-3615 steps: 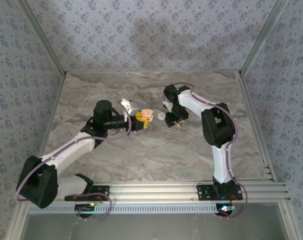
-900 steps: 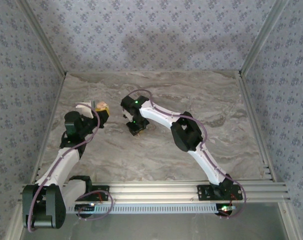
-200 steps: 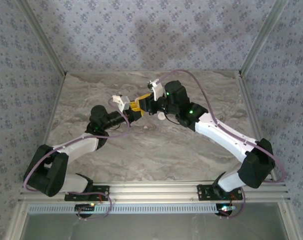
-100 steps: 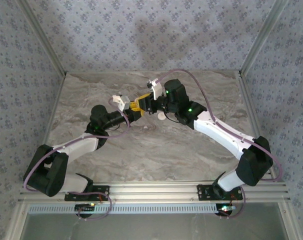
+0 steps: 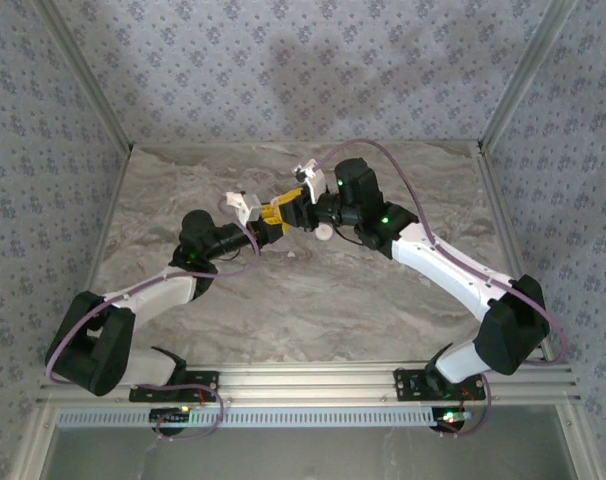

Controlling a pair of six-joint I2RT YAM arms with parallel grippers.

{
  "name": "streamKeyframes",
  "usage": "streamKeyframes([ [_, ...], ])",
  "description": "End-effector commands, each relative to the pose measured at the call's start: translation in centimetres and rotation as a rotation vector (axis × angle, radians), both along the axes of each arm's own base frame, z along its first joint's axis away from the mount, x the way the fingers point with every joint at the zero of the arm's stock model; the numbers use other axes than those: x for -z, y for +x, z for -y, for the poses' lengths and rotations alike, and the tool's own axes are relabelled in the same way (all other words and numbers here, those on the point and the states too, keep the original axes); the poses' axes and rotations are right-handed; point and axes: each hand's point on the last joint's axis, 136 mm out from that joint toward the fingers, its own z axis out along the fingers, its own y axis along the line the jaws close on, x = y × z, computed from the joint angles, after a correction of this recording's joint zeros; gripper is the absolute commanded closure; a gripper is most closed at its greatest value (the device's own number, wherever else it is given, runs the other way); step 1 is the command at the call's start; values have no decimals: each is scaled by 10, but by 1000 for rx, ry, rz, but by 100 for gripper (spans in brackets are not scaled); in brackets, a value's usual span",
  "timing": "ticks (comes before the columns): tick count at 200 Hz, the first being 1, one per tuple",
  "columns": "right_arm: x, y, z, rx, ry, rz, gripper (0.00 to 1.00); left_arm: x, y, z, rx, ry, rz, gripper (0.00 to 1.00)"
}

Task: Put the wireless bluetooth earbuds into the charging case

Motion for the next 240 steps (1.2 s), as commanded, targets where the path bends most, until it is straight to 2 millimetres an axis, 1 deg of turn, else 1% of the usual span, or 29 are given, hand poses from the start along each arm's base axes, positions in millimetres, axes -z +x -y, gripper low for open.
streamKeyframes([
  [1,26,-24,-2,-118,-54,-62,75,-62,-20,5,59,-69,218,80],
  [28,24,-29,-2,-167,-76,-29,75,-61,-23,7,76,-54,227,80],
  [64,34,-33,1,-196,-140,-33,74,-62,-27,9,91,-45,237,80],
  [99,41,-26,5,-158,-198,-34,73,-63,-30,12,106,-34,248,80],
  [133,41,-19,9,-109,-211,-28,70,-64,-32,13,111,-31,249,80],
  [162,32,-15,11,-73,-197,-14,63,-64,-32,14,111,-27,244,80],
  [184,19,-14,14,-54,-174,8,57,-61,-31,13,102,-19,236,80],
  [219,-2,-16,19,-37,-133,42,53,-56,-30,12,91,-8,220,80],
  [240,-11,-17,21,-32,-113,54,49,-55,-29,12,87,-4,217,80],
])
